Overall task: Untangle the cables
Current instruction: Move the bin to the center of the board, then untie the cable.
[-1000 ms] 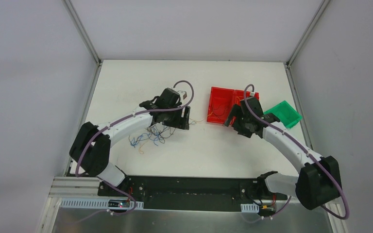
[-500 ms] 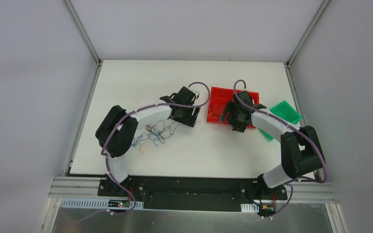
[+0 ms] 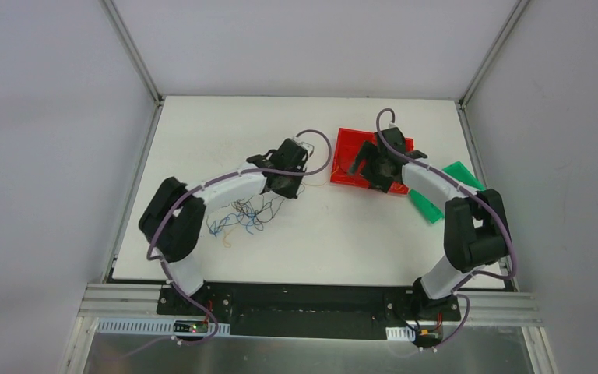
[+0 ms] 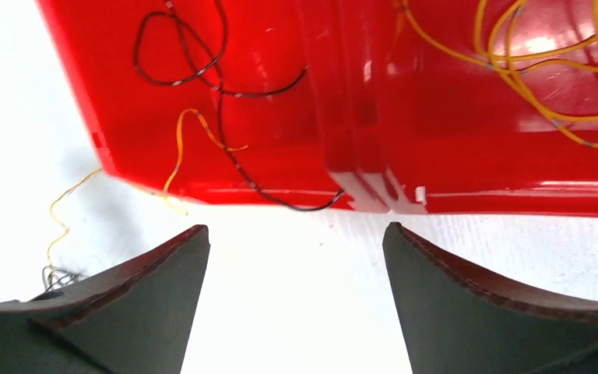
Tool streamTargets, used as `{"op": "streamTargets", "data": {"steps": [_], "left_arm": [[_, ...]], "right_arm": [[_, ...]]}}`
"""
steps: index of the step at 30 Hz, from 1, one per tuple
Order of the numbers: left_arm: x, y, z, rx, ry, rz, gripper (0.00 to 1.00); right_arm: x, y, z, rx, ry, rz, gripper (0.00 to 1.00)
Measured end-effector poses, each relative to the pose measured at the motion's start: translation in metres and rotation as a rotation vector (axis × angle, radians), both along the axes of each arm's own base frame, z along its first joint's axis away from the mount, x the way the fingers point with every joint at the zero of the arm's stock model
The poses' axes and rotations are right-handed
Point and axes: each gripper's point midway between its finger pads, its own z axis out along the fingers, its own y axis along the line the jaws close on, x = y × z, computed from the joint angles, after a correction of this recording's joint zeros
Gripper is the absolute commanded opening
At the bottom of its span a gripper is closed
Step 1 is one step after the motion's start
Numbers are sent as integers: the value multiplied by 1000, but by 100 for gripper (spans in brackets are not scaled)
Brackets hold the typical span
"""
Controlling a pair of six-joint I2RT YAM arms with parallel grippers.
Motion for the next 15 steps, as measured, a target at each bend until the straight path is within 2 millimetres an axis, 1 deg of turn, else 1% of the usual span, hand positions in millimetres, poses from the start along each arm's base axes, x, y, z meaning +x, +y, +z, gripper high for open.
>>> {"op": "streamTargets", "data": {"steps": [2, 3, 6, 9, 10, 12, 15], "left_arm": [[-6, 11, 27, -11, -44, 13, 0], [-8, 14, 44, -29, -74, 18, 0], [-14, 21, 111, -129, -200, 27, 0], [-30, 25, 171, -251, -290, 0, 0], [-35, 26, 189, -288, -313, -12, 0], [-43, 26, 216, -339, -341, -28, 0], [-52, 22, 257, -420, -378, -58, 0]], "right_arm": [[-3, 7, 8, 27, -9, 29, 94], [-5, 10, 13, 39, -18, 45, 96], [-16, 29, 36, 79, -68, 143, 97], [-33, 56, 69, 147, -150, 272, 97], [-40, 66, 81, 181, -203, 316, 97], [-57, 75, 99, 236, -294, 386, 96], [-89, 83, 116, 308, -420, 479, 89]]}}
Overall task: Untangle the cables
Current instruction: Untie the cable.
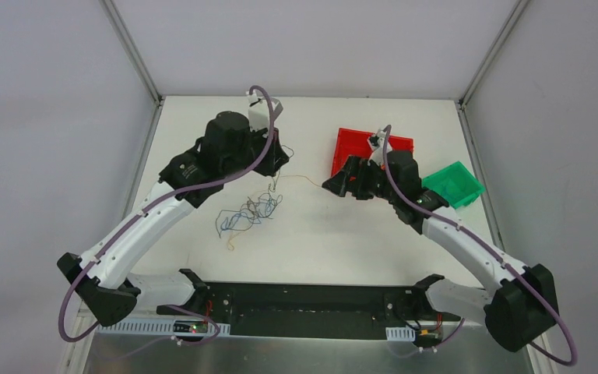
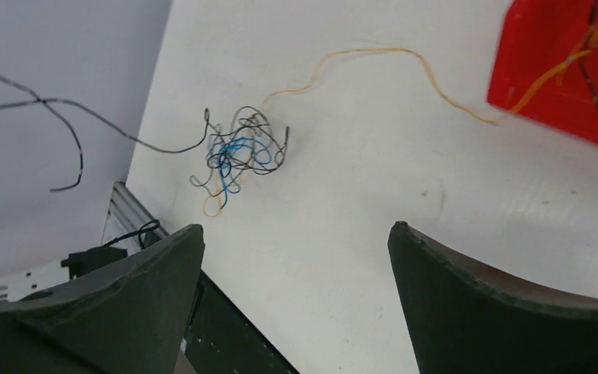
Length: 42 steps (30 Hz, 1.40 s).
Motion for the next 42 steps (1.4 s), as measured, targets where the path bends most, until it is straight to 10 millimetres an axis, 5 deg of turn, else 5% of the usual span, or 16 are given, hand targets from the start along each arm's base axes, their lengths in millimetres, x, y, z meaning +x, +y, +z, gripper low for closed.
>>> {"op": "streamTargets", "data": {"steps": [6, 13, 22, 27, 30, 32, 34, 36, 42], "left_arm": [[-14, -17, 37, -105, 16, -88, 0], [-24, -40, 45, -184, 106, -166, 0], [-36, -43, 55, -259, 157, -173, 0], [-43, -36, 53, -296, 178, -144, 0], [-44, -29, 43, -306, 200, -101, 1], [-41, -20, 32, -312, 224, -57, 10], [-33, -7, 15, -315, 257, 14, 28], [-24, 6, -4, -306, 289, 79, 56], [-3, 36, -66, -253, 400, 227, 98]], "right_arm": [[-34, 33, 28, 81, -160, 176, 88], [-56, 70, 33, 92, -243, 312, 82], [-53, 109, 24, 56, -289, 355, 47], [-41, 121, 29, 59, -343, 300, 3], [-37, 129, 30, 58, -355, 283, 0], [-37, 132, 30, 61, -356, 275, 0], [-39, 133, 32, 74, -343, 267, 0], [-41, 133, 32, 81, -311, 255, 0], [-49, 132, 39, 121, -122, 186, 0]]}}
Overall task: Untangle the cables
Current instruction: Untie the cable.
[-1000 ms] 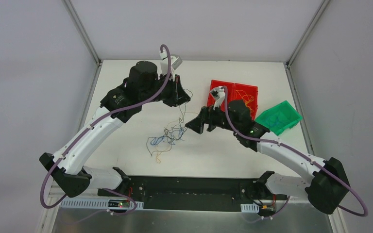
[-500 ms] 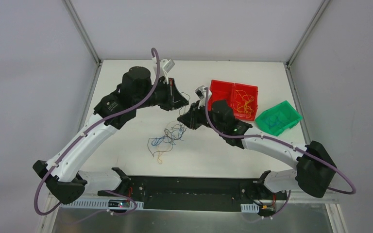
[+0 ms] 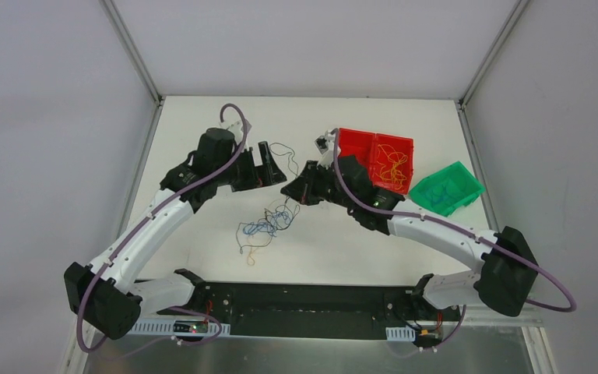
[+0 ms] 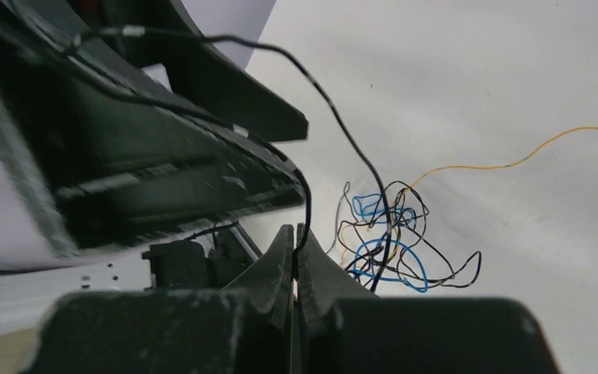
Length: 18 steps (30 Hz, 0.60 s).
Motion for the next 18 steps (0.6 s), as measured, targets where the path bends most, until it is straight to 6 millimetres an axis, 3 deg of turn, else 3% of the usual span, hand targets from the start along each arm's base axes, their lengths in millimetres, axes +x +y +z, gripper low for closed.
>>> {"op": "streamTargets", "data": {"steps": [5, 8, 11, 13, 18], "left_arm": [[-16, 16, -38, 51, 13, 16, 99], [-34, 28, -45, 63, -28, 5, 98], [-43, 27, -45, 34, -103, -45, 97], [-46, 22, -52, 9, -131, -78, 97], [-48, 12, -92, 27, -96, -141, 96]], "right_arm": [[5, -5, 12, -2, 120, -98, 0], [18, -12, 26, 9, 161, -181, 0], [36, -17, 38, 29, 187, -246, 0], [44, -20, 38, 32, 206, -271, 0], [53, -24, 20, 0, 276, -294, 0]]}}
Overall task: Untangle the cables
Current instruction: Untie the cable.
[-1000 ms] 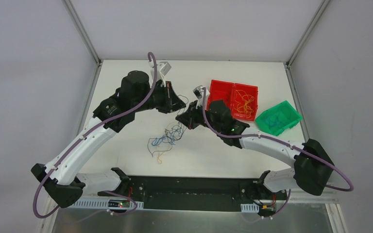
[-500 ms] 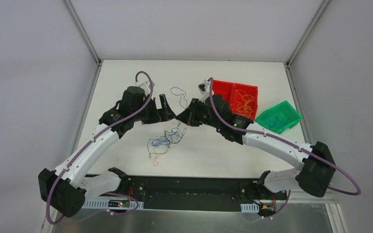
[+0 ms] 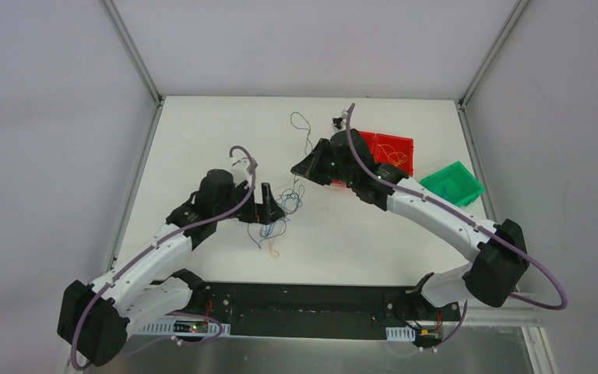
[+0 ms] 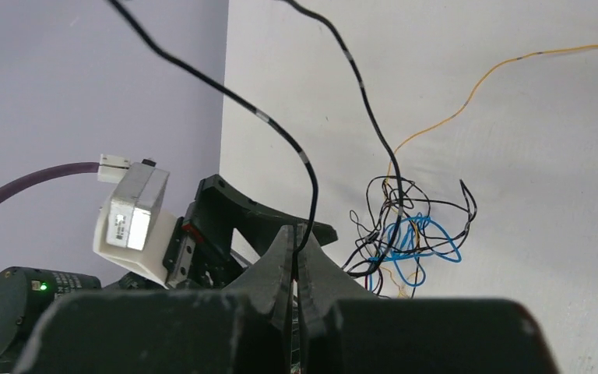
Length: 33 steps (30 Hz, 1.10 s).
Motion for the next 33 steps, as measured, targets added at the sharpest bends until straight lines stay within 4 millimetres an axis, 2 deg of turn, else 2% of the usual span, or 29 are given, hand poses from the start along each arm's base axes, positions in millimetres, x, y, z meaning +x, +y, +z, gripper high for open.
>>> {"op": "streamTargets", "data": {"steps": [4, 8, 10, 11, 12, 13, 15, 16, 20, 24, 29, 33], "left_arm": [[7, -16, -18, 62, -22, -64, 96], [21, -24, -34, 134, -77, -97, 95], [28, -23, -44, 177, -77, -92, 90], [32, -23, -50, 203, -74, -94, 83], [37, -22, -57, 231, -69, -91, 69], [38, -22, -60, 241, -65, -92, 52], [42, -22, -66, 261, -59, -92, 9], [44, -21, -68, 271, -57, -88, 0], [53, -16, -69, 304, -57, -46, 0], [57, 1, -68, 327, -39, 42, 0], [64, 37, -58, 271, -6, 232, 0], [60, 69, -73, 233, 83, 378, 0]], "right_arm": [[1, 3, -2, -1, 36, 14, 0], [1, 8, 13, 19, 36, 33, 0], [2, 9, 22, 31, 30, 40, 0], [2, 9, 27, 38, 26, 43, 0], [2, 9, 31, 43, 24, 45, 0], [3, 9, 33, 47, 23, 46, 0], [3, 7, 36, 48, 29, 49, 0], [3, 5, 38, 48, 32, 48, 0], [2, -18, 46, 34, 37, 14, 0], [-1, -49, 68, 15, 2, -37, 0], [1, -108, 84, -54, -59, -168, 0], [0, -166, 85, -175, -105, -315, 0]]}}
